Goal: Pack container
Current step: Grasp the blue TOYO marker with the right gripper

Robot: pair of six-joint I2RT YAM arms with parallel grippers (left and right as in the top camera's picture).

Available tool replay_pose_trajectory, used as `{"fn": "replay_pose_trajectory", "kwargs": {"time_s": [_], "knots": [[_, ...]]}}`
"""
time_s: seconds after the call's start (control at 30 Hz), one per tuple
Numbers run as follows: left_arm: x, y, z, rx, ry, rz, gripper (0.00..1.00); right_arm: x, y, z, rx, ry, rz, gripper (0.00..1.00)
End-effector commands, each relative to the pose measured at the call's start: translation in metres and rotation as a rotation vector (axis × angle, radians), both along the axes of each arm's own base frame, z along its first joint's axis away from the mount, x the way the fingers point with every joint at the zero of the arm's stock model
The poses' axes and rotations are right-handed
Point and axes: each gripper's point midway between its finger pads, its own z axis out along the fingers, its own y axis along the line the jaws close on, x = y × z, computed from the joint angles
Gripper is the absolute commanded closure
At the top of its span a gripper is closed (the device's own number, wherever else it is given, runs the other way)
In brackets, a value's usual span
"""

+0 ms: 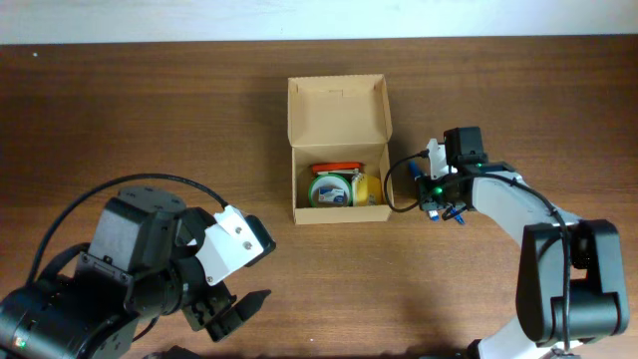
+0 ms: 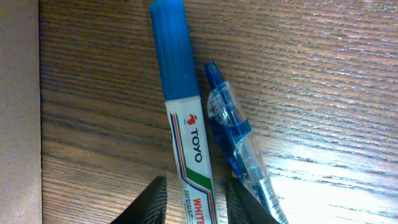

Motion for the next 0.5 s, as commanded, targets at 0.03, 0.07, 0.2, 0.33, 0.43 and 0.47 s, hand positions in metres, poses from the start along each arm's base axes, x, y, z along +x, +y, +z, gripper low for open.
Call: {"fn": "replay_pose_trajectory", "kwargs": {"time_s": [0.03, 0.07, 0.2, 0.33, 0.43, 0.47], "knots": [[-0.001, -0.001, 0.001, -0.014, 0.002, -0.002, 0.0, -0.01, -0.004, -0.022, -0.014, 0.065, -0.022, 0.7], [-0.001, -0.001, 0.001, -0.014, 0.002, -0.002, 0.0, -0.01, -0.005, -0.022, -0.019, 0.064, -0.023, 0.75], [-0.001, -0.001, 0.001, -0.013, 0.002, -0.002, 0.01, -0.01, -0.005, -0.022, -0.015, 0.069, -0.039, 0.9], [-0.001, -0.001, 0.001, -0.013, 0.002, -0.002, 0.0, -0.012, 0.002, -0.02, 0.029, 0.086, -0.061, 0.96], [-0.001, -0.001, 0.001, -0.014, 0.002, -0.002, 0.0, -0.007, 0.012, 0.0, 0.092, 0.093, -0.074, 0.96], [-0.001, -0.001, 0.001, -0.014, 0.002, -0.002, 0.0, -0.004, 0.014, 0.011, 0.107, 0.083, -0.069, 0.96]]}}
